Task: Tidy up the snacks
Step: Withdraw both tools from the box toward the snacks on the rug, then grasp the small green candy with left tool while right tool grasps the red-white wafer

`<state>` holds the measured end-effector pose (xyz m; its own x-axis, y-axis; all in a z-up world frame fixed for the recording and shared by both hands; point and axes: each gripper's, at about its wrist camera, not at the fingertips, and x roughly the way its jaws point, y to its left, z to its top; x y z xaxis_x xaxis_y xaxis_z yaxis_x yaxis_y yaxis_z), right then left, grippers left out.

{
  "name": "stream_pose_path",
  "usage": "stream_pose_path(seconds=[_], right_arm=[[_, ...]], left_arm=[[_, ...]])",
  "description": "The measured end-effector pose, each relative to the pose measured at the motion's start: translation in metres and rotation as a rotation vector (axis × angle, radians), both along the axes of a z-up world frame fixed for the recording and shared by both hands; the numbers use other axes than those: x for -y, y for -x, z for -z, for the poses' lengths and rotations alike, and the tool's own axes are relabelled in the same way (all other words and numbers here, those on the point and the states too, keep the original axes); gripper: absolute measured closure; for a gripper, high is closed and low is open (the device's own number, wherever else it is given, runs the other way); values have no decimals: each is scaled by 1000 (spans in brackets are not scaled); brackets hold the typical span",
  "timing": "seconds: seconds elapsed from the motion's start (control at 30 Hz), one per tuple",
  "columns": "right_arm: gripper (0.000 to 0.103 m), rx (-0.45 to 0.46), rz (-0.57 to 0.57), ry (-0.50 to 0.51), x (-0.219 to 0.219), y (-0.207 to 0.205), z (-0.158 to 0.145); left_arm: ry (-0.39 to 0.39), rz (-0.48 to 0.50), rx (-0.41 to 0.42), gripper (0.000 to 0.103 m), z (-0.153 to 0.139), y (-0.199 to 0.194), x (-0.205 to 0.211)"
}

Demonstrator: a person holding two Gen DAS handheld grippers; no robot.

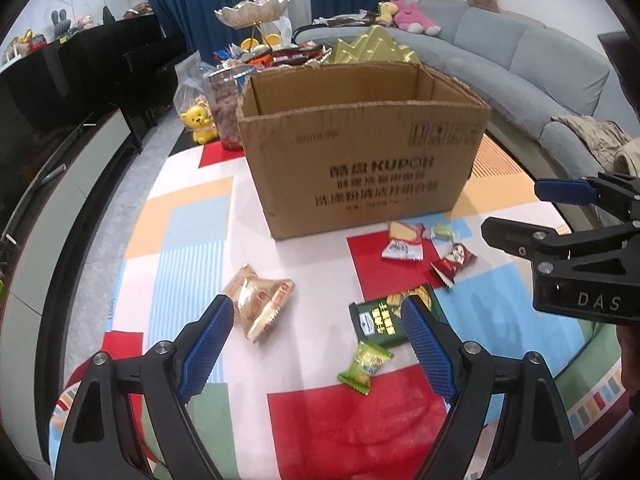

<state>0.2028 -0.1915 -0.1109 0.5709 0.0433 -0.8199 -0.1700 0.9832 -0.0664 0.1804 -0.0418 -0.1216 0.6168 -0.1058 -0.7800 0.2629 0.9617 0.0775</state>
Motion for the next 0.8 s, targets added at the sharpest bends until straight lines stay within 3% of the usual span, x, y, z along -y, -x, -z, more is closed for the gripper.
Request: stream_pose_path(seconds=[0.53,0.8], right_arm=[[25,-26,-48,15,3,-1,36],[25,-80,-68,27,1,-10,60]], left_arm=[[-51,52,-44,18,42,9,12],[-77,67,-115,26,64,2,16]])
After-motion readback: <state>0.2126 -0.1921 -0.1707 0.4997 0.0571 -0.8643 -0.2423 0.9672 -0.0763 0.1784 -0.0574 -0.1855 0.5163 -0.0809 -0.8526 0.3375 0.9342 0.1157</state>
